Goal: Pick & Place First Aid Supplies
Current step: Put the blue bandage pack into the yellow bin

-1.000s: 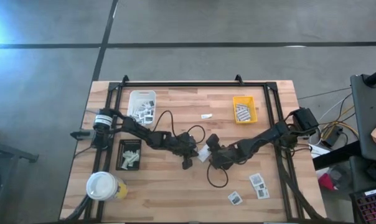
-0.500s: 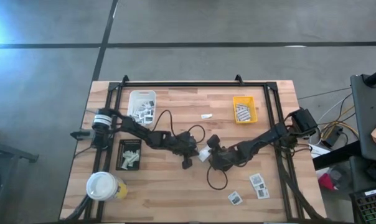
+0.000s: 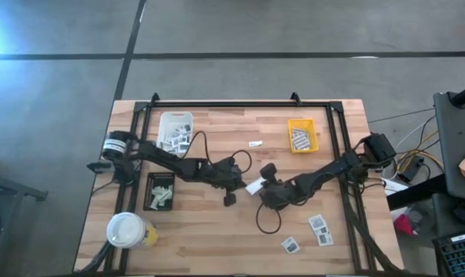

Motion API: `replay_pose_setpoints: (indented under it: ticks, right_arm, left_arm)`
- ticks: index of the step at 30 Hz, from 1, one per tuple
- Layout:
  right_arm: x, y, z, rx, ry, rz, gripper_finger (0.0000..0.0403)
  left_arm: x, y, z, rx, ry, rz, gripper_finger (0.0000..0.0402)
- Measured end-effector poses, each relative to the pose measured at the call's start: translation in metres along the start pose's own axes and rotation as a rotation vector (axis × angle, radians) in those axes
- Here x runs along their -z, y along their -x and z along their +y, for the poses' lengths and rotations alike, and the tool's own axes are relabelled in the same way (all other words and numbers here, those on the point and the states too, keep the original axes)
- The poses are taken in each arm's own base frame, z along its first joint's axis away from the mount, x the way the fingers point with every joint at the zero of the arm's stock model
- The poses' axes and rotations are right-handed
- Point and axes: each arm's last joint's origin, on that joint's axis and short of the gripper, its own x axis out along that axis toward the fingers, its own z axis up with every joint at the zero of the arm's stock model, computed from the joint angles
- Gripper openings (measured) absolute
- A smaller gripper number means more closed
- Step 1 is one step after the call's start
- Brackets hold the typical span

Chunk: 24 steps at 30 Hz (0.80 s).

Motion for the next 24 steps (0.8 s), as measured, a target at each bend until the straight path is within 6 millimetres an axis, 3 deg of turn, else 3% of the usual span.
replay_pose_setpoints:
  ticks: [12,24]
  right_arm:
    - [0.010,0.041,-0.027,0.102,-0.180,0.034,0.0008]
    - [0.038,0.087,-0.081,0.261,-0.493,0.020,0.0008]
  left_arm:
    - [-0.019,0.036,0.000,-0.170,-0.074,0.004,0.0000]
    - [-0.001,0.044,0.006,-0.293,-0.055,0.018,0.0000]
